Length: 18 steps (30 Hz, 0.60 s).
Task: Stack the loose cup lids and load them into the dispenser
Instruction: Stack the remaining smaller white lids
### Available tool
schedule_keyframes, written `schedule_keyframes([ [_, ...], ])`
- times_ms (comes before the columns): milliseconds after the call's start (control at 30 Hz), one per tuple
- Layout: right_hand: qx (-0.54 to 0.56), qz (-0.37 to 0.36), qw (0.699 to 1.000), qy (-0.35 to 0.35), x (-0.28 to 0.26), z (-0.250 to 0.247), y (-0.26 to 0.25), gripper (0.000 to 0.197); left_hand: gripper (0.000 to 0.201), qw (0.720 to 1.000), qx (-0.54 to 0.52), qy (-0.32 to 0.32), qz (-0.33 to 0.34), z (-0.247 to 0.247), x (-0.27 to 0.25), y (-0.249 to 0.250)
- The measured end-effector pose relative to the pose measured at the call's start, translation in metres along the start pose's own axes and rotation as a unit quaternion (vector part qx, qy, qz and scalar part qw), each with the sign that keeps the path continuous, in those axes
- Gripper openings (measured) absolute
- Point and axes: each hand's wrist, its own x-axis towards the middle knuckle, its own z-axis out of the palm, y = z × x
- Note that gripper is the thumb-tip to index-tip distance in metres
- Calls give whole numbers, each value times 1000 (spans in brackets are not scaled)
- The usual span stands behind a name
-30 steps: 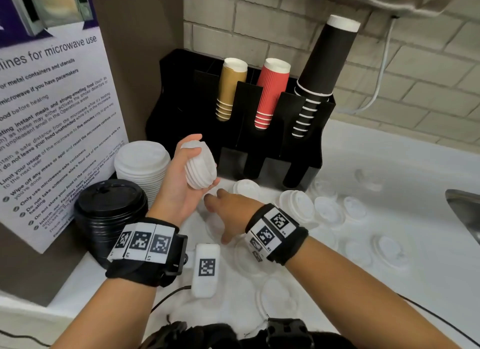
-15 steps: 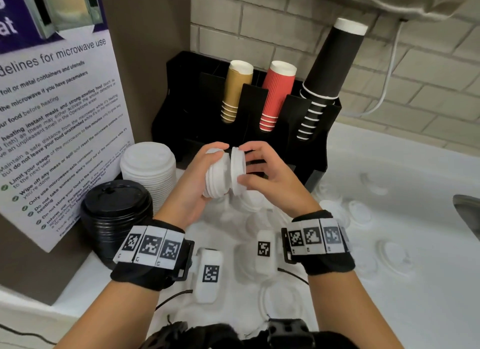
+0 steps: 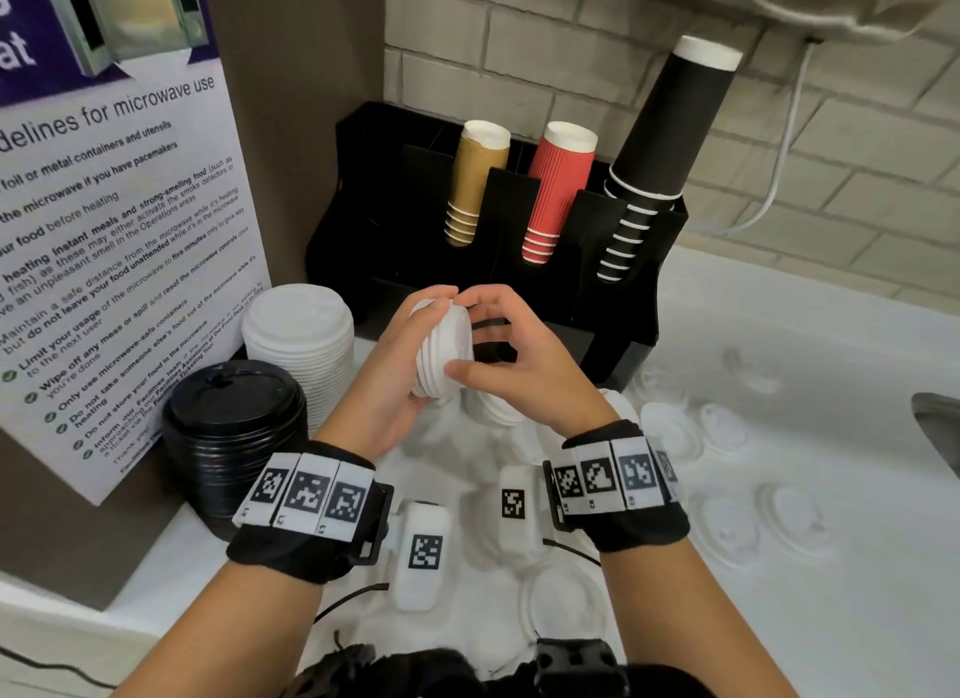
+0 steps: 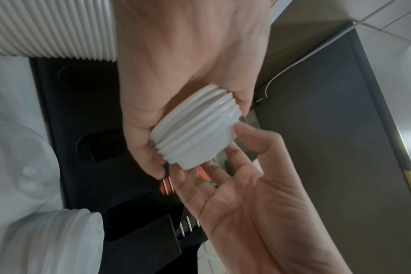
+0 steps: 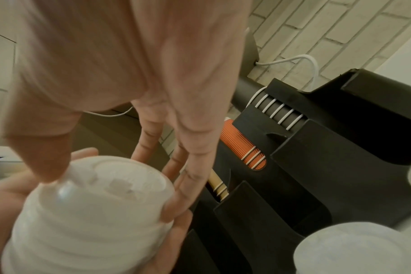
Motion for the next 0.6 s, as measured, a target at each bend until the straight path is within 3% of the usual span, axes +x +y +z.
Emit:
schedule_keyframes([
  [100, 76, 69, 994, 32, 10, 2, 3, 35, 23, 999, -7, 42, 23, -2, 2, 6],
  [167, 40, 131, 989, 52, 24, 4, 10, 29, 13, 997, -24, 68, 39, -5, 5, 12],
  [200, -42, 141, 989, 26, 32, 6, 14, 32, 12, 996, -34, 73, 47, -5, 6, 15],
  [267, -230, 136, 956, -119, 45, 15, 23, 43, 15, 994, -47, 78, 60, -5, 6, 18],
  [333, -376, 137, 878, -263, 54, 30, 31, 64, 15, 993, -57, 77, 62, -4, 5, 19],
  [367, -429, 144, 841, -295, 58, 36, 35, 74, 15, 993, -65, 73, 58, -3, 5, 19],
  [400, -465, 152, 816, -307, 61, 41, 38, 81, 15, 993, -74, 72, 54, -3, 4, 18],
  [467, -490, 150, 796, -322, 68, 47, 43, 86, 14, 992, -85, 77, 51, -4, 3, 17],
  [600, -487, 144, 793, -336, 72, 47, 49, 79, 25, 992, -92, 75, 48, -8, 0, 20],
])
